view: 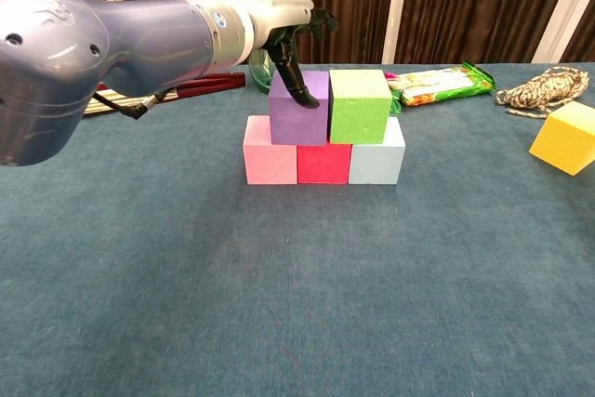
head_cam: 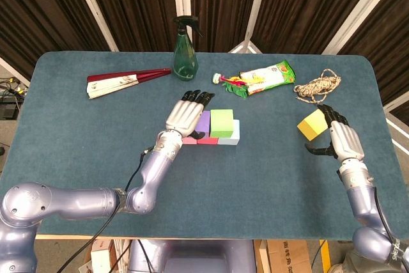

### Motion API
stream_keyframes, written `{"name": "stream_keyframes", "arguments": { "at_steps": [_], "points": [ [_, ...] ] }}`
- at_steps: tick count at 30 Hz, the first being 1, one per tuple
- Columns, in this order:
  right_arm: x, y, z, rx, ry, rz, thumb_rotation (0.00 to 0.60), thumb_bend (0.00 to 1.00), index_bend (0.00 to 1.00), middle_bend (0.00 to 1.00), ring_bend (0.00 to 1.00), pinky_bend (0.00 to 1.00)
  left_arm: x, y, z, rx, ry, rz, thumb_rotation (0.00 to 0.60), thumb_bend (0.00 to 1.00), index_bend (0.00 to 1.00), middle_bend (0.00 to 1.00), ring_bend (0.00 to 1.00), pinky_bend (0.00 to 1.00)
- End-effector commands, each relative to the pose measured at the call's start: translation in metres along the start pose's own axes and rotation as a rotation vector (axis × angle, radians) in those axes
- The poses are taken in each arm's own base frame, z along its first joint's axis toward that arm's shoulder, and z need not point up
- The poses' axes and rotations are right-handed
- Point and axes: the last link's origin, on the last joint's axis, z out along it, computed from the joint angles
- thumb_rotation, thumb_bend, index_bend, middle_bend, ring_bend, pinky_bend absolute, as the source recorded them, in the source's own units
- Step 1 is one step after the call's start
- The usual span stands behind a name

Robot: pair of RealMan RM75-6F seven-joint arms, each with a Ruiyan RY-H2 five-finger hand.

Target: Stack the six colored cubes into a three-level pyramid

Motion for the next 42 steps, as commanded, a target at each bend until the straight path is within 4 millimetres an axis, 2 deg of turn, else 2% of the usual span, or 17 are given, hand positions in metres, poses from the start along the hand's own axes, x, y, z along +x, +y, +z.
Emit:
{"name": "stream_keyframes", "arguments": {
  "at_steps": [1,42],
  "points": [
    [-0.0001,0.0001,0.0000,0.000,0.000,0.000,0.600,0.27,0.00,0.00,0.00,0.01,-0.0005,0.0003,0.0005,0.001,-0.001,-0.001,0.600,0.27,0.00,0.06,0.01,0.02],
    [-0.0006,0.0000,0.0001,0.000,-0.005,0.003,0.600,0.27,0.00,0.00,0.00,0.01,-0.0075,0.0070,0.0040,-0.001,-0.002,-0.012,0.600,0.27,0.00,0.06,0.01,0.02]
  ]
}}
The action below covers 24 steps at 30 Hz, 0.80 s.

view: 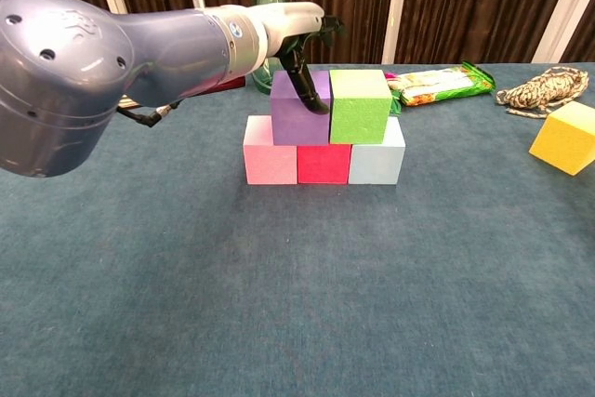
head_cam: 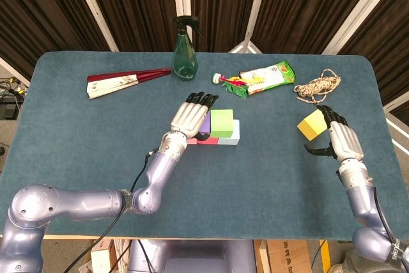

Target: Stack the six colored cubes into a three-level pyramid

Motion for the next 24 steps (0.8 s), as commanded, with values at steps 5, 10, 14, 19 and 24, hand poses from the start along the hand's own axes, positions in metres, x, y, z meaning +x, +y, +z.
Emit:
{"name": "stream_keyframes", "arguments": {
  "at_steps": [5,10,14,19,24],
  "points": [
    [-0.001,0.001,0.000,-0.004,-0.005,-0.002,0.600,0.27,0.00,0.00,0.00,0.01,0.001,-0.002,-0.005,-0.007,-0.008,-0.020,0.600,0.26,0.00,0.06,0.01,0.02],
    [-0.001,0.003,0.001,-0.011,-0.013,-0.011,0.600,0.27,0.00,0.00,0.00,0.01,0.009,-0.002,-0.018,-0.046,0.004,-0.029,0.600,0.23,0.00,0.06,0.01,0.02],
    [-0.003,0.003,-0.001,-0.015,-0.032,-0.026,0.600,0.27,0.00,0.00,0.00,0.00,0.021,-0.008,-0.032,-0.065,0.034,-0.046,0.600,0.20,0.00,0.06,0.01,0.02],
    [-0.010,0.000,-0.004,-0.007,-0.068,-0.061,0.600,0.27,0.00,0.00,0.00,0.00,0.035,-0.030,-0.053,-0.042,0.071,-0.051,0.600,0.19,0.00,0.06,0.01,0.02],
    [-0.019,-0.003,-0.007,0.004,-0.100,-0.084,0.600,0.27,0.00,0.00,0.00,0.00,0.047,-0.066,-0.082,0.020,0.118,-0.047,0.600,0.19,0.00,0.06,0.01,0.02]
  ]
}}
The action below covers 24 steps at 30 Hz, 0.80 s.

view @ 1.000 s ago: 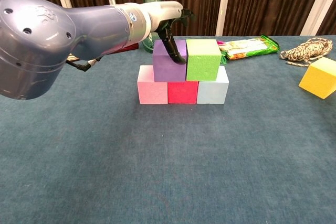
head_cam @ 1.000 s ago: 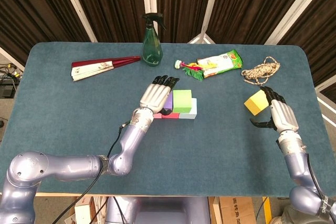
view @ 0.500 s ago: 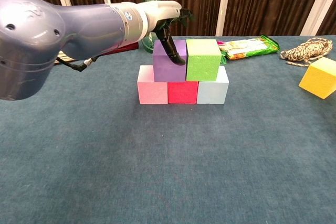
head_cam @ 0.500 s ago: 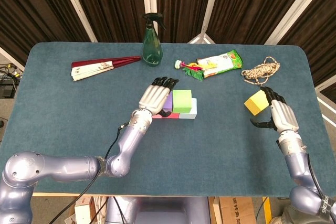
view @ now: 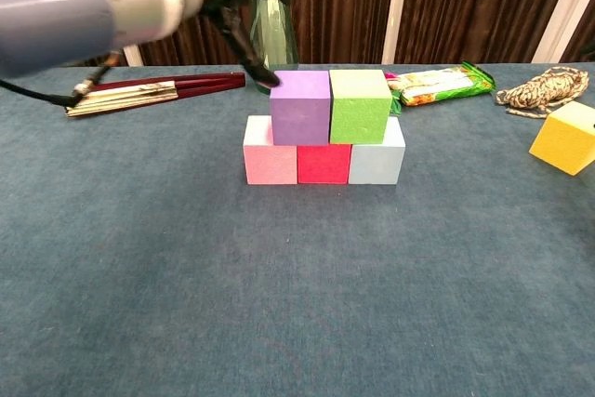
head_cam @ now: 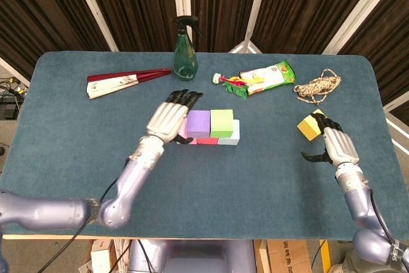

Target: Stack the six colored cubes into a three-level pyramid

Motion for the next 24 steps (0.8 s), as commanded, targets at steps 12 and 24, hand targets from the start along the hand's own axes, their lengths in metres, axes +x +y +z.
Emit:
{"name": "stream_keyframes", "arguments": {
  "at_steps": [12,24],
  "points": [
    [-0.020,-0.016,-0.005,0.035,-0.051,-0.038,0.600,0.27,0.00,0.00,0.00,0.00,0.032,-0.098,-0.092,0.187,0.157,-0.002,0.600,0.18,0.00,0.06,0.01,0.00],
    [-0.043,-0.039,0.001,0.050,-0.099,-0.027,0.600,0.27,0.00,0.00,0.00,0.00,0.037,-0.138,-0.140,0.286,0.228,-0.059,0.600,0.18,0.00,0.06,0.01,0.00]
  ]
}}
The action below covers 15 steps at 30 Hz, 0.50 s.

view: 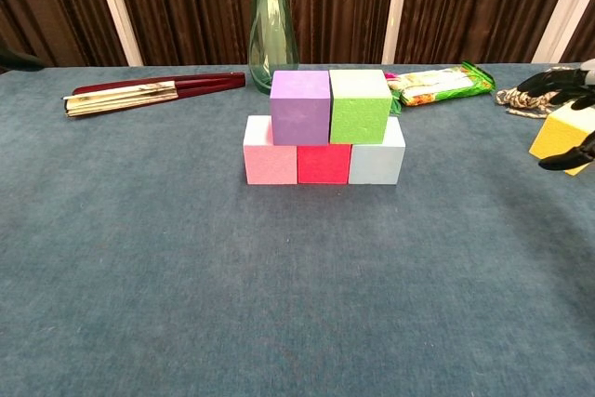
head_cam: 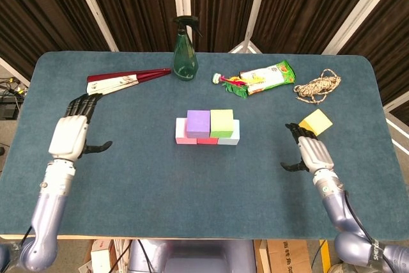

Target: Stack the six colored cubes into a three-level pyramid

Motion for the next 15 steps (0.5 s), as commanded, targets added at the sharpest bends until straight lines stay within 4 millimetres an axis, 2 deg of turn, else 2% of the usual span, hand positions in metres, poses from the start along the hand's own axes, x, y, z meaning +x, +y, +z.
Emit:
{"name": "stream_keyframes", "arguments": {
  "at_steps": [1,15],
  "points": [
    [-0.003,-0.007,0.002,0.008,-0.007,0.005,0.600,0.27,0.00,0.00,0.00,0.00,0.005,-0.009,-0.005,0.013,0.017,0.006,0.600,0.18,0.00,0.06,0.01,0.00],
    [-0.028,-0.049,0.016,0.055,-0.043,0.013,0.600,0.27,0.00,0.00,0.00,0.00,0.016,-0.018,-0.007,0.014,0.044,-0.024,0.600,0.19,0.00,0.06,0.01,0.00]
  ]
}}
